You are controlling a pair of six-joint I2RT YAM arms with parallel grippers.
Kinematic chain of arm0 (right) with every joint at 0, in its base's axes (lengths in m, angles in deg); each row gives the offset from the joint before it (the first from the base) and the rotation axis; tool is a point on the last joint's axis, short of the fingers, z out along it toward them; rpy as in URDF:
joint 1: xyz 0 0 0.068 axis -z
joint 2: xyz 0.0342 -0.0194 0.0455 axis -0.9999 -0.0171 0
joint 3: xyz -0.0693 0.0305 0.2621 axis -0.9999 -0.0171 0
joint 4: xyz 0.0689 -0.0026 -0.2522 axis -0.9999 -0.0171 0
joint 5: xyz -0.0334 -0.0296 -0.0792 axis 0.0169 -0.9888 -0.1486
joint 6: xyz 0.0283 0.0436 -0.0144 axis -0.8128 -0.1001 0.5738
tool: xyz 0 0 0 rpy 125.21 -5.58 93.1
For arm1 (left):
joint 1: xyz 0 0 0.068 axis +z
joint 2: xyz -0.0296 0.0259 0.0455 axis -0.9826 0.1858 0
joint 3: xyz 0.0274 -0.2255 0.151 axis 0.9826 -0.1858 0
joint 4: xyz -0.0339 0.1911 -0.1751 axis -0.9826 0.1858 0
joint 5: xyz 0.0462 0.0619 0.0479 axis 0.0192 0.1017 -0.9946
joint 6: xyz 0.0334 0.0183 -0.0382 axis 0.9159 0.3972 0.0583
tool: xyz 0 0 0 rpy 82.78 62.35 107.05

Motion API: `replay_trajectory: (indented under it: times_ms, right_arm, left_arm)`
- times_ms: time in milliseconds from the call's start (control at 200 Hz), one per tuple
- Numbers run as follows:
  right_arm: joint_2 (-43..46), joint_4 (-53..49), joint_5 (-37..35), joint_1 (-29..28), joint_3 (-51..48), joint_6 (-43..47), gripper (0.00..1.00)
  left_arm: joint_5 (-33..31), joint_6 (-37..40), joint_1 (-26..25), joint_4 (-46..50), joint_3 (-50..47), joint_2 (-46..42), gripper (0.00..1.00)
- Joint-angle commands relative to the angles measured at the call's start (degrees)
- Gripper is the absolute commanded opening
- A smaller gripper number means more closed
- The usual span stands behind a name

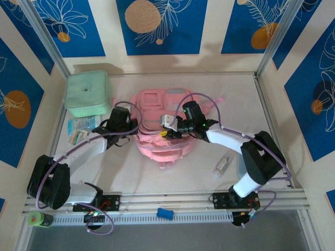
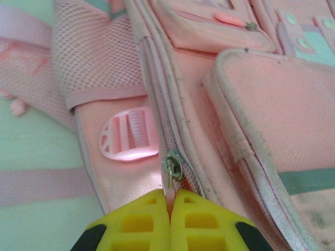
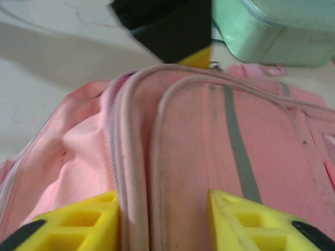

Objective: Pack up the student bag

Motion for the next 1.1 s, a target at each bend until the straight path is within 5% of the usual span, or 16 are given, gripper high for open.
replay_trajectory:
  times_ms: [0, 195, 330, 450, 660, 810, 895, 1031, 1096]
  right_arm:
    - [3.1, 5.3, 1.3, 2.0, -0.6, -3.7, 0.52]
    - [6.6, 7.6, 2.1, 4.8, -5.4, -9.1, 0.59]
    - [7.3, 9.2, -0.8, 4.4, -8.6, -10.0, 0.45]
    - [8.4, 11.2, 0.0, 4.3, -10.6, -10.1, 0.20]
    - [8.5, 8.8, 1.4, 3.5, -8.5, -9.9, 0.15]
    - [9.1, 2.1, -2.0, 2.7, -4.5, -14.6, 0.48]
    - [11.1, 2.5, -4.7, 2.8, -5.1, -20.5, 0.67]
    - [16.0, 6.3, -7.7, 2.7, -9.8, -35.9, 1.00]
    - [18.8, 3.3, -10.1, 1.9, -10.7, -41.8, 0.99]
  left_arm:
    - [-1.0, -4.0, -5.8, -3.1, 1.3, 0.1, 0.00]
    - [-3.7, -5.8, -10.6, -0.4, 4.7, 3.4, 0.00]
    - [-7.6, -2.6, -9.0, 4.5, 6.6, 3.7, 0.00]
    - [-6.8, -0.4, -4.4, 4.1, 6.1, 4.6, 0.00]
    - [-2.4, 1.1, 1.4, 1.9, 7.0, 8.2, 0.00]
    - [0.7, 1.4, 1.3, 1.6, 6.7, 7.0, 0.00]
    - [0.9, 1.3, 1.3, 2.8, 5.9, 4.9, 0.28]
    - [2.0, -0.8, 1.2, 5.3, 4.1, 0.1, 0.41]
    - [2.6, -3.1, 1.0, 6.9, 3.2, -2.2, 0.47]
